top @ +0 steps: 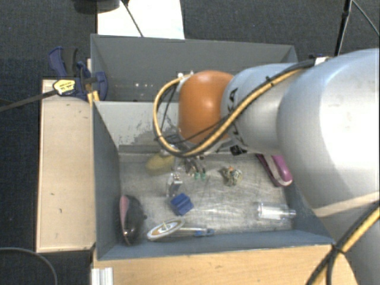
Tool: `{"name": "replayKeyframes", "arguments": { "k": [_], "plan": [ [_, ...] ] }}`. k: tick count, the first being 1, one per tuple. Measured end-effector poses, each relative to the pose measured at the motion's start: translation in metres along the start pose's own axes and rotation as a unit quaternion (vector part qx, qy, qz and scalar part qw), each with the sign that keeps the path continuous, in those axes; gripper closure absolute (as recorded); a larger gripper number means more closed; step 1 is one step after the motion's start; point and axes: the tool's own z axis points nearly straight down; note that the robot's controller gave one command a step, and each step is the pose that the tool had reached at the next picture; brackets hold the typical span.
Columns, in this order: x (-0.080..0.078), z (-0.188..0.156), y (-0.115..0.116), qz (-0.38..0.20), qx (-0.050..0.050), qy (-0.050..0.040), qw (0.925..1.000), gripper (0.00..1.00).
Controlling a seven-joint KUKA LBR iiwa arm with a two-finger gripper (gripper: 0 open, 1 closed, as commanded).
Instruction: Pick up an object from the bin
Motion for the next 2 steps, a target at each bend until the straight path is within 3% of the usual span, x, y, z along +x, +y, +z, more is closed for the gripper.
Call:
{"name": "replayKeyframes", "arguments": {
  "k": [1,2],
  "plan": [
    [-0.0075,-0.0262,-0.0087,-0.006,0.0,-0.0011,1.0,0.0],
    [-0.0067,-0.0246,-0.0086,-0.006,0.001,0.0003,1.0,1.0]
  ]
}}
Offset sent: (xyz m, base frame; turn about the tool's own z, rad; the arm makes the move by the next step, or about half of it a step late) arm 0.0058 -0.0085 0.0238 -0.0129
